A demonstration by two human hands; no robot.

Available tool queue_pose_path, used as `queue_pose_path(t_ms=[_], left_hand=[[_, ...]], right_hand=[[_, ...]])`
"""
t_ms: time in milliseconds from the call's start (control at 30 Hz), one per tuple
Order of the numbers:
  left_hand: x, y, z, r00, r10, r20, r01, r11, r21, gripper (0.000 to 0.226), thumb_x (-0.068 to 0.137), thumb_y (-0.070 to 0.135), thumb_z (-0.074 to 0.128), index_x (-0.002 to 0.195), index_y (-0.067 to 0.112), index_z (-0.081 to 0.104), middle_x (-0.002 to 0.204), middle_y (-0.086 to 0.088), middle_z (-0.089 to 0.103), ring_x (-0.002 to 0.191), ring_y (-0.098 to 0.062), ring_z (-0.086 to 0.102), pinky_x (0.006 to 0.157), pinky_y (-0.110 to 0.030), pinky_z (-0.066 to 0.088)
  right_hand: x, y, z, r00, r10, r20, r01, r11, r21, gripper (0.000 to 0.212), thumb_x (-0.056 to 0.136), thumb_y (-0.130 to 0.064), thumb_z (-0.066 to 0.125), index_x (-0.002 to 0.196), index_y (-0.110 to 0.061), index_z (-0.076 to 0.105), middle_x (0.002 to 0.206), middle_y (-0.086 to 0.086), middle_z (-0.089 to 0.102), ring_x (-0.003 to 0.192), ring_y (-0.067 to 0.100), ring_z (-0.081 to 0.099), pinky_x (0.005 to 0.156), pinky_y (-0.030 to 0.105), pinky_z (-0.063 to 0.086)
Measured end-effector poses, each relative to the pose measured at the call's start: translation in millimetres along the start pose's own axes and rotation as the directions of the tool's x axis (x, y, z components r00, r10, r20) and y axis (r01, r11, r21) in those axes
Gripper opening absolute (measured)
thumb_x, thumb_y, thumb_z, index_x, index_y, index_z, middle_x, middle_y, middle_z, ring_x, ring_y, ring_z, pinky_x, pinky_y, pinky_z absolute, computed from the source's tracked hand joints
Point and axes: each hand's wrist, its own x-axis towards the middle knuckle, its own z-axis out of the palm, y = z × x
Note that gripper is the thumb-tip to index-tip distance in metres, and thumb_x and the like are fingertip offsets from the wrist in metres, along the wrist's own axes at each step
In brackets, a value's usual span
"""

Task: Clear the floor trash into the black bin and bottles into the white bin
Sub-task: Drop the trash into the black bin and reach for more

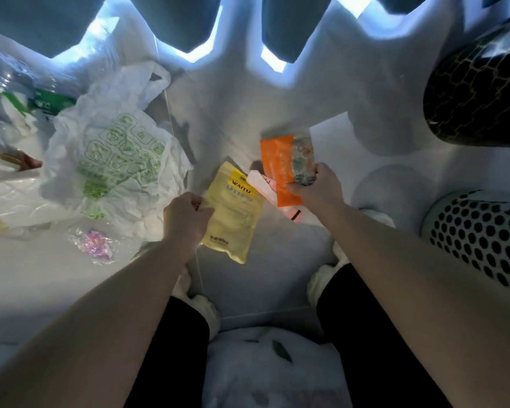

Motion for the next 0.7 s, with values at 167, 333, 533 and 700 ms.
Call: queue_pose_path(t_ms=[167, 333, 533, 700], left_hand=[[-39.6, 33.5, -35.7, 0.997, 0.073, -0.033, -0.072, 0.997, 0.042, 0.021, 0.085, 0.020, 0.068, 0.100, 0.006, 0.066, 0.096, -0.008, 0.068, 0.084, -0.021, 0.053, 0.074, -0.027, 0.036], [-86.6, 79.2, -71.7, 0.994, 0.103, -0.044, -0.104, 0.995, -0.005, 0.020, 0.084, 0.021, 0.069, 0.099, 0.007, 0.065, 0.091, -0.004, 0.064, 0.084, -0.019, 0.054, 0.074, -0.027, 0.037], [-145.0, 134.9, -114.6, 0.988, 0.154, -0.031, -0.154, 0.988, -0.017, 0.019, 0.083, 0.020, 0.071, 0.097, 0.007, 0.065, 0.087, -0.002, 0.061, 0.081, -0.020, 0.055, 0.072, -0.027, 0.040], [-186.7, 185.8, -138.1, 0.983, 0.179, -0.031, -0.179, 0.984, -0.011, 0.019, 0.083, 0.020, 0.071, 0.097, 0.008, 0.064, 0.086, -0.001, 0.061, 0.080, -0.020, 0.056, 0.070, -0.027, 0.040]], right_hand=[[-36.3, -9.8, -51.8, 0.996, 0.082, -0.034, -0.079, 0.994, 0.079, 0.051, 0.076, -0.028, 0.081, 0.117, -0.014, 0.053, 0.114, 0.004, 0.062, 0.105, 0.025, 0.060, 0.087, 0.042, 0.054], [-79.1, -35.8, -109.0, 0.997, 0.068, -0.048, -0.057, 0.980, 0.193, 0.048, 0.072, -0.024, 0.082, 0.110, -0.016, 0.054, 0.110, 0.005, 0.064, 0.102, 0.027, 0.062, 0.082, 0.048, 0.057], [-127.2, -66.6, -178.1, 0.998, 0.052, -0.041, -0.035, 0.940, 0.340, 0.050, 0.077, -0.017, 0.079, 0.121, -0.012, 0.056, 0.109, 0.001, 0.063, 0.095, 0.018, 0.061, 0.073, 0.034, 0.056], [-158.1, -75.2, -228.2, 0.992, 0.110, -0.068, -0.061, 0.860, 0.507, 0.048, 0.075, -0.014, 0.080, 0.117, -0.015, 0.057, 0.108, 0.000, 0.065, 0.097, 0.023, 0.066, 0.081, 0.045, 0.058]])
